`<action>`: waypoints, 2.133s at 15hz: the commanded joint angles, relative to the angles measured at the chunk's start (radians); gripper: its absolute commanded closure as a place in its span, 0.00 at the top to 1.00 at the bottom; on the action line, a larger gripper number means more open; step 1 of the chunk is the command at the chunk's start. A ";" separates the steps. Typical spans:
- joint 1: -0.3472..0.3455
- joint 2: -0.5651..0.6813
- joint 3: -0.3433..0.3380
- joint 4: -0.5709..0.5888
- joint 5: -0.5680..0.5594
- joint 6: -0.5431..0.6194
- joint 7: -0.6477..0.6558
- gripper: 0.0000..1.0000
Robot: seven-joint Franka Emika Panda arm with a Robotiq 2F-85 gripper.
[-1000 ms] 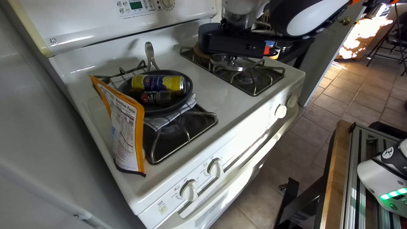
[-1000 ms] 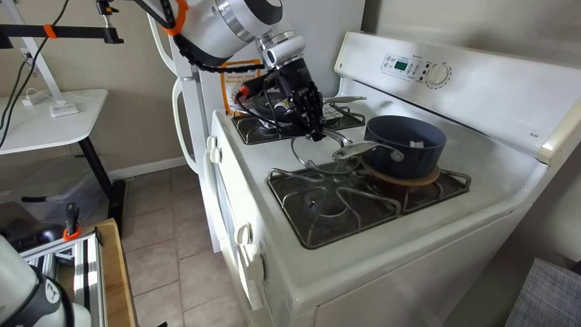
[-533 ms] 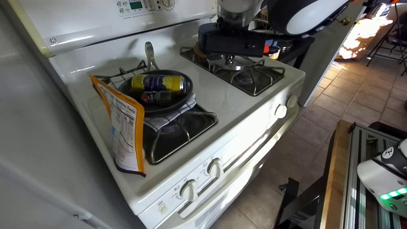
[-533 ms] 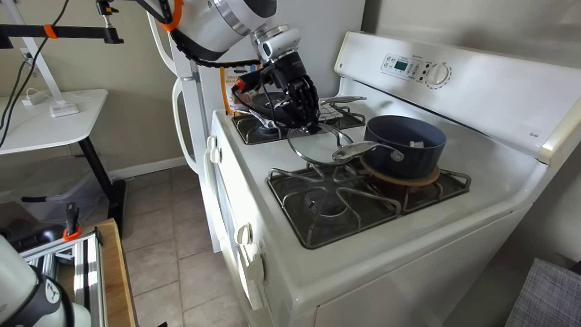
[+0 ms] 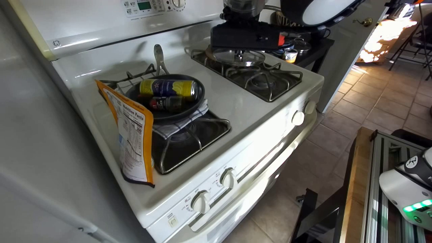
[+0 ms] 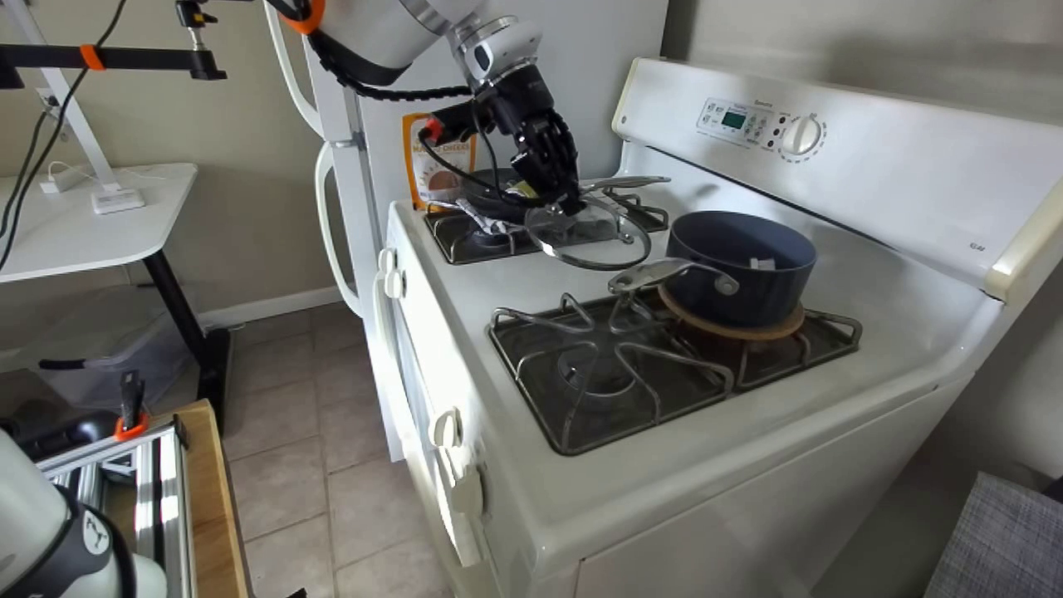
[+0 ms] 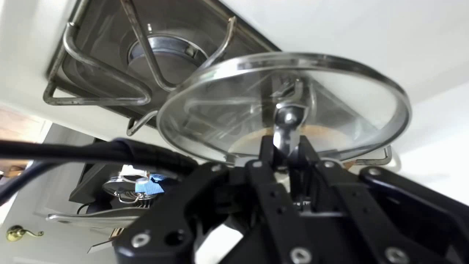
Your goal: Pick up the clear pot lid and put it on the black pot
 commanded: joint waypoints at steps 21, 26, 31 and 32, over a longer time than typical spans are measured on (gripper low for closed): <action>-0.066 0.119 -0.087 0.306 -0.118 -0.050 -0.192 0.04; -0.076 0.213 -0.125 0.406 -0.120 -0.058 -0.213 0.04; -0.057 0.278 -0.146 0.460 -0.129 -0.065 -0.175 0.04; -0.053 0.286 -0.148 0.462 -0.132 -0.064 -0.169 0.04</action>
